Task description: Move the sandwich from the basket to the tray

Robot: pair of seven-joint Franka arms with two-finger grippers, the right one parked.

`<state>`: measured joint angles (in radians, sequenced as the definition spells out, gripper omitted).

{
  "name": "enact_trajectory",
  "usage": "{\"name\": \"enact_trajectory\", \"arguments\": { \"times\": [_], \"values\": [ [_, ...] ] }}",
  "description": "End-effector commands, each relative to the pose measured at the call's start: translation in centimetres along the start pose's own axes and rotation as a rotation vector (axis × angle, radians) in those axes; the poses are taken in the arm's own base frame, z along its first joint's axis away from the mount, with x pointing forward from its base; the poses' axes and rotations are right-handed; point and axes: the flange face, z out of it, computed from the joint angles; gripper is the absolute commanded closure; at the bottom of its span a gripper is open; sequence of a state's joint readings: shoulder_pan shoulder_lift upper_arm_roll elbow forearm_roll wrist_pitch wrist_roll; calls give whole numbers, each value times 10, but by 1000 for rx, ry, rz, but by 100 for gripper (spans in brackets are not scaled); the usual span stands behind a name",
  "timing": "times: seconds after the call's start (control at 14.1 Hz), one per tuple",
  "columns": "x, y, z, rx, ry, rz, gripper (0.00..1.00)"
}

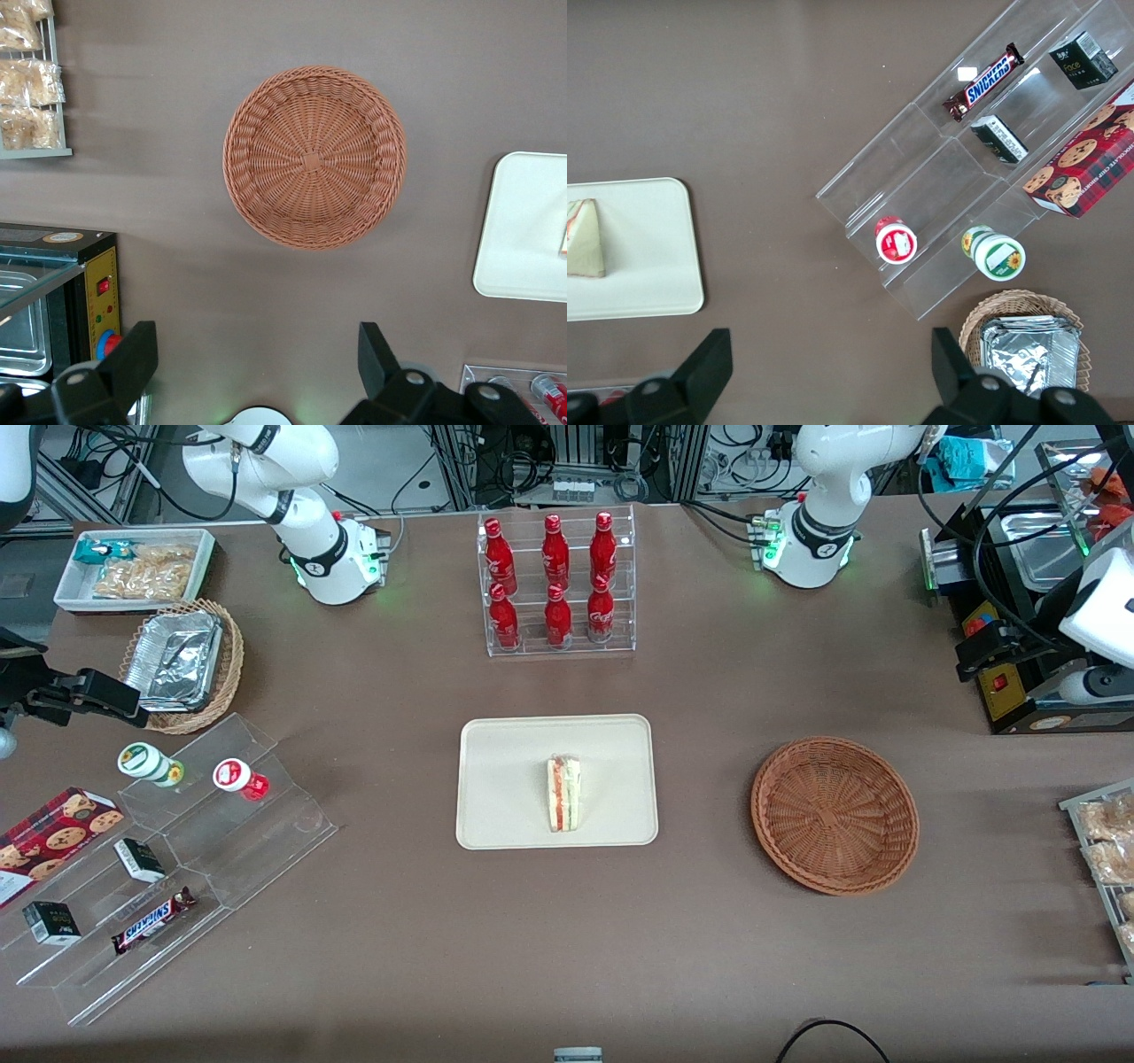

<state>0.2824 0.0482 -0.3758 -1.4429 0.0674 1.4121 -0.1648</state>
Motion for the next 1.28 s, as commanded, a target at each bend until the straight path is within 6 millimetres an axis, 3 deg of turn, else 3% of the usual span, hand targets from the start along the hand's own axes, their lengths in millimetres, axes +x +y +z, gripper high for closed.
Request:
{"name": "enact_trajectory", "arguments": {
  "times": [0.0, 0.28, 0.57, 1.21],
  "values": [
    [3, -2, 1, 12, -18, 7, 0],
    [5, -14, 3, 7, -23, -19, 0],
    [3, -2, 3, -5, -24, -1, 0],
    [2, -8, -1, -45, -19, -16, 0]
  ]
}}
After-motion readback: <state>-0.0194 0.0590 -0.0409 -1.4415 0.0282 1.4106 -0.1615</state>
